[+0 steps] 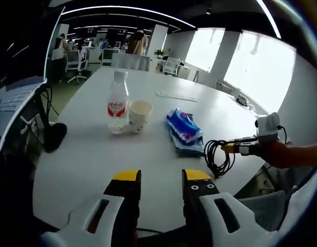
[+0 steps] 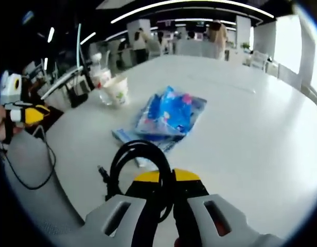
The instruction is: Arrange the tabletop items into an orderly group along one side of the table until the central work area is clear of visible clutter.
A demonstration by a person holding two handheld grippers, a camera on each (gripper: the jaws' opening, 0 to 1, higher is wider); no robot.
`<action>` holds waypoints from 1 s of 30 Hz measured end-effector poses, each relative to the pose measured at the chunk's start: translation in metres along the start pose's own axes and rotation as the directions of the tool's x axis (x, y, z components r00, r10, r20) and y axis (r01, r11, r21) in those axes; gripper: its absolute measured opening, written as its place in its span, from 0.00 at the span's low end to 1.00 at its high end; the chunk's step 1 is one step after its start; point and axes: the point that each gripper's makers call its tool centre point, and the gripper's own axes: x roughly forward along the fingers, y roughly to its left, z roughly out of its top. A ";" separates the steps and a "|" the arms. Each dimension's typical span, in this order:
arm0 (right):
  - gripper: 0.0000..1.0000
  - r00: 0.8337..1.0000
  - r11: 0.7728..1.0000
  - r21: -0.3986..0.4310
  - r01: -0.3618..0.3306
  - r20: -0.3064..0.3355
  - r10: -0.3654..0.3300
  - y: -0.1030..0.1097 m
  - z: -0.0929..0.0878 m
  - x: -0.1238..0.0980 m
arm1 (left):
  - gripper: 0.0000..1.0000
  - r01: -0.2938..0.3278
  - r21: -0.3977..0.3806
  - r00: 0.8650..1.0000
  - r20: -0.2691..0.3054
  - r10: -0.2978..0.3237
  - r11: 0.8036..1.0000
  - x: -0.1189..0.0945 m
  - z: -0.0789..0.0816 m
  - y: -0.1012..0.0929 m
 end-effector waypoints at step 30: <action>0.06 0.993 0.986 0.114 0.119 -0.036 -0.116 -0.072 -0.018 -0.008 | 0.30 -0.012 -0.007 1.000 0.008 0.012 1.000 -0.003 0.000 -0.008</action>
